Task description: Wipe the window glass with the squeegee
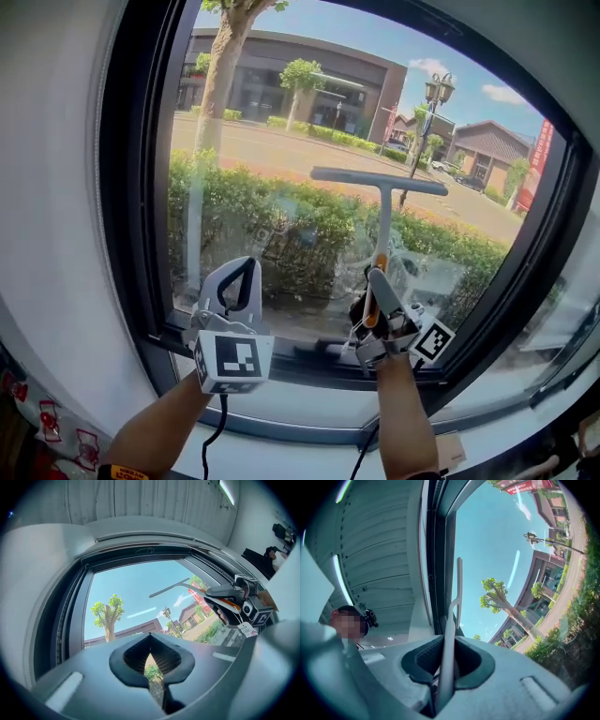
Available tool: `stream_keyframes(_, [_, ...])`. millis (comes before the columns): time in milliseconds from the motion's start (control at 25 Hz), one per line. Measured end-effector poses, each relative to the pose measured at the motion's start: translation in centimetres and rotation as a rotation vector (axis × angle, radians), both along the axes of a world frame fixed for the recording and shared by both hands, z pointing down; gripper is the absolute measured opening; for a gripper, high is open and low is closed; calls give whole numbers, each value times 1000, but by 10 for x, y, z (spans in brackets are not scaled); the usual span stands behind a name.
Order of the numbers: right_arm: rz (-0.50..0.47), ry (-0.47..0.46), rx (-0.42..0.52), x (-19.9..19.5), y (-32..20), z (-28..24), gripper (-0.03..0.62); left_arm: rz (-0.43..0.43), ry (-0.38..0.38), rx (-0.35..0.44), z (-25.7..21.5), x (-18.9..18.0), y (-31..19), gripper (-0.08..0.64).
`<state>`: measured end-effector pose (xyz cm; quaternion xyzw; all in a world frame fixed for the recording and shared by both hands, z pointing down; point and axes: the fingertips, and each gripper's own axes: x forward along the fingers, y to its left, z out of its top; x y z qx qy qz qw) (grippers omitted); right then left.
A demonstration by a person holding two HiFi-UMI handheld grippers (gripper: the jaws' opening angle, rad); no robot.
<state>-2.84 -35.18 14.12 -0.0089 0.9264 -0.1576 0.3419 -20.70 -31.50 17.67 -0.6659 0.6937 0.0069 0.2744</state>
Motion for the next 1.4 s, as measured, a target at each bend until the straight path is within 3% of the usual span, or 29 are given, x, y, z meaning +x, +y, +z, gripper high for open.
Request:
stream_keyframes(240, [24, 10, -49, -2, 11, 16, 46, -7, 44, -50, 30, -20, 16, 18])
stream_keyframes(400, [27, 18, -48, -8, 11, 20, 46, -11, 33, -56, 32, -28, 24, 18])
stream_keyframes(600, [-3, 39, -44, -13, 7, 23, 46, -68, -19, 6, 0, -33, 27, 18])
stream_keyframes(760, [-27, 62, 5, -13, 12, 12, 46, -64, -43, 43, -23, -10, 19, 18])
stream_keyframes(960, [-29, 36, 142, 6, 20, -53, 46, -20, -30, 90, -60, 29, 5, 18])
stream_keyframes(1160, [-58, -48, 272, 16, 27, -142, 46, -28, -82, 173, -108, 49, 15, 18])
stream_keyframes(1400, [-7, -85, 241, 48, -7, -207, 46, 3, -96, 249, -159, 96, 3, 18])
